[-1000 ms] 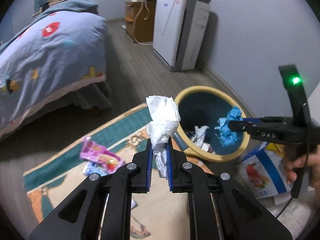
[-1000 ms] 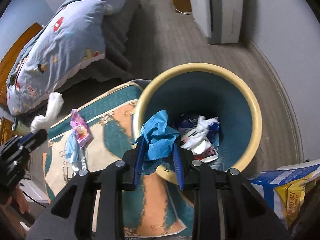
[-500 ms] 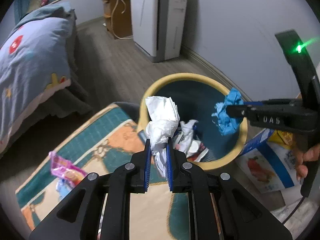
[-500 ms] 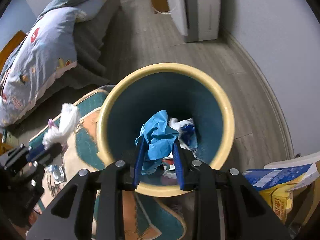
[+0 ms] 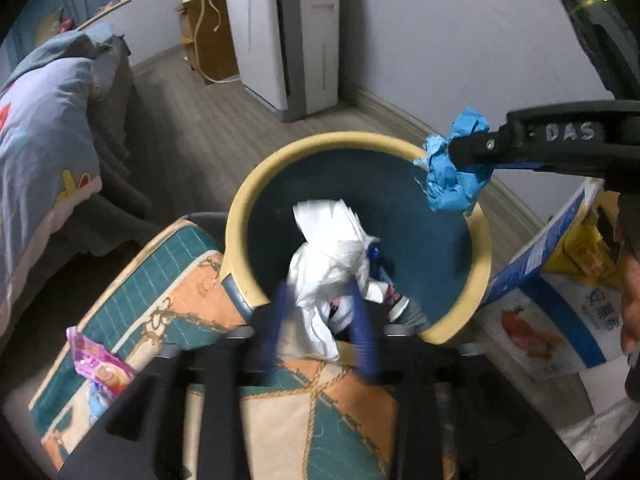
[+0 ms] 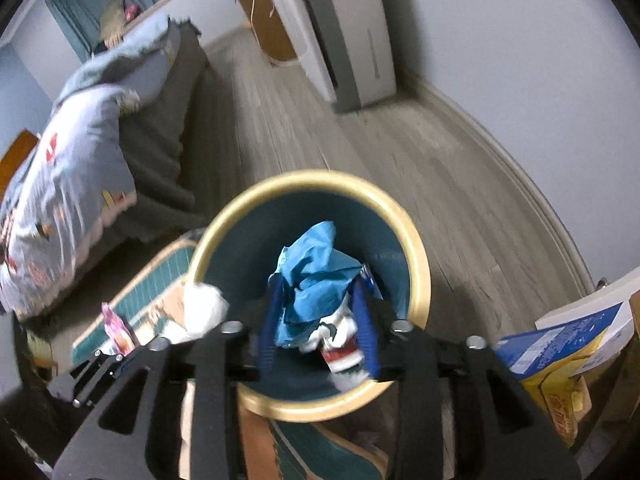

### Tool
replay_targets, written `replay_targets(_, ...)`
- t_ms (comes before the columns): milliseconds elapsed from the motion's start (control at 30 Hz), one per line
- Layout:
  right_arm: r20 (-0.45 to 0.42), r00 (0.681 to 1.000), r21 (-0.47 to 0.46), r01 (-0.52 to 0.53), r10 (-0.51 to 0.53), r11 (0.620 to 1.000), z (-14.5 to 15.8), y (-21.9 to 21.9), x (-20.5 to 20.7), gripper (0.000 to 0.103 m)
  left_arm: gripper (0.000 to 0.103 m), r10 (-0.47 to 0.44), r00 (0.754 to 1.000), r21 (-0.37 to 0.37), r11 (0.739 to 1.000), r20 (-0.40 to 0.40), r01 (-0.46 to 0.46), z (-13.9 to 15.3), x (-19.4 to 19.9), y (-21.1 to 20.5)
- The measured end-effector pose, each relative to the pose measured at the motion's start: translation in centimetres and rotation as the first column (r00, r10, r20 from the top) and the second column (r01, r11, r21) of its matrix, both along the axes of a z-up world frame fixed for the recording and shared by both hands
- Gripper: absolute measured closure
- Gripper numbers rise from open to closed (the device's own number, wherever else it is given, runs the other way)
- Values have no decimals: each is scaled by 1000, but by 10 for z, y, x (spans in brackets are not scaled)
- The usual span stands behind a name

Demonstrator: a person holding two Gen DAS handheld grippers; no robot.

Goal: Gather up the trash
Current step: 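Open both tools to drop the tissue and cloth into the wastebasket, then move both tools back over the cushion toward the remaining trash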

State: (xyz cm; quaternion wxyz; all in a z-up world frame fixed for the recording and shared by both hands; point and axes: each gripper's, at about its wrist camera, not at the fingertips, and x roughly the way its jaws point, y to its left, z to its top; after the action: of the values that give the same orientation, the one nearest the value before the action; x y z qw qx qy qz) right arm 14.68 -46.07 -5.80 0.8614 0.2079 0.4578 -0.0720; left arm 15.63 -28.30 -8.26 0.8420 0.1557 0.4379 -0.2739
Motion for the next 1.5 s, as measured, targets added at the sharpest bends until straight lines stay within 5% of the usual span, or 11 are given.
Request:
replay_targets(33, 11, 1000, -5, 6, -6, 1000, 2, 0, -1, 47, 25, 13, 1000, -2, 1000, 20, -13, 1, -1, 2)
replay_targets(400, -3, 1000, 5, 23, -23, 1000, 7, 10, 2, 10, 11, 64, 997, 28, 998, 44, -65, 11, -1, 25)
replay_targets(967, 1, 991, -55, -134, 135, 989, 29, 99, 6, 6, 9, 183, 978, 58, 980, 101, -189, 42, -22, 121)
replay_targets(1300, -24, 967, -90, -254, 253, 963, 24, 167, 12, 6, 9, 359, 931, 61, 930, 69, -363, 45, -25, 219)
replay_targets(1500, -34, 949, -90, -315, 313, 945, 19, 207, 19, 6, 9, 408, 913, 116, 906, 24, -407, 22, -27, 256)
